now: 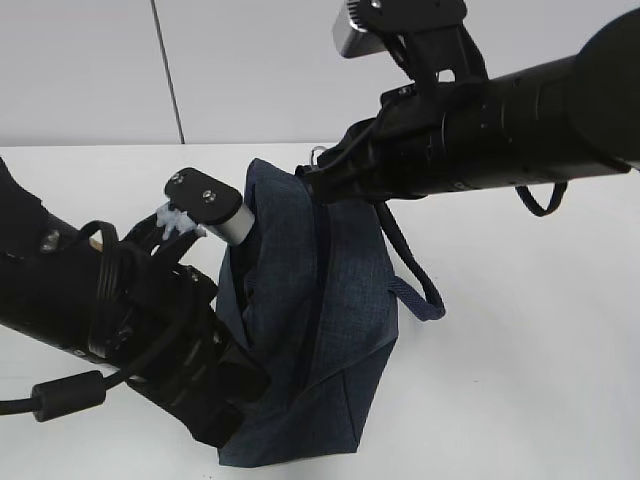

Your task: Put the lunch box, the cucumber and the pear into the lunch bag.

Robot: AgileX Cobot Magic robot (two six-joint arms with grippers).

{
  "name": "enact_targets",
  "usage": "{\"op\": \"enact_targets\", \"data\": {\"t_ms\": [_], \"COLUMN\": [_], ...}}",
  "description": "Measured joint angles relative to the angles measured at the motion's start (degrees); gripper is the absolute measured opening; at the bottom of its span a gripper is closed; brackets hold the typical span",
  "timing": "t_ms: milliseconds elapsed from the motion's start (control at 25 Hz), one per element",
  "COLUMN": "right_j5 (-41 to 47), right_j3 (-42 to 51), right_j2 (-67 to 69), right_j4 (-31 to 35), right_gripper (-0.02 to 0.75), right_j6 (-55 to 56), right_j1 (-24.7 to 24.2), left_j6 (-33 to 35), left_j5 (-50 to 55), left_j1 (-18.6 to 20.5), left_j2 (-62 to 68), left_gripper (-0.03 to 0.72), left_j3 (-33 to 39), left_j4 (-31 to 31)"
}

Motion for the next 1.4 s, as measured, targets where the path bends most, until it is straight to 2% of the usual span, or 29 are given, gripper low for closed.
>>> {"op": "enact_targets", "data": {"t_ms": [160,320,760,920,1160,1400], "right_j5": [5.1,10.3,21.3,22.4,23.9,27.4], "right_j3": [-3.6,-7.2,-11.2,-11.4,-12.2,-16.9], "right_j2": [0.7,3.4,8.4,8.9,10.2,15.3], "right_j4": [0.1,2.8,24.4,29.7,33.4,34.2], "right_gripper": [0.000,0.000,0.000,0.000,0.000,0.000], "right_j6": [0.1,-0.4,-15.7,-20.3,-23.7,-24.3], "right_j1": [0.9,-0.8,-7.5,-10.0,-12.0,-12.1], "left_j6": [0.0,0.0,0.0,0.0,0.0,-0.1], "left_j5": [0.8,1.0,1.1,1.2,1.3,1.9], "left_j1": [0.0,0.0,0.0,0.0,0.0,0.0], "left_j2": [0.0,0.0,0.0,0.0,0.0,0.0], "left_gripper": [0.004,0.004,0.004,0.004,0.004,0.004], "left_j3": [0.0,0.0,0.0,0.0,0.0,0.0], "left_j4": [0.0,0.1,0.2,0.2,0.2,0.2]}}
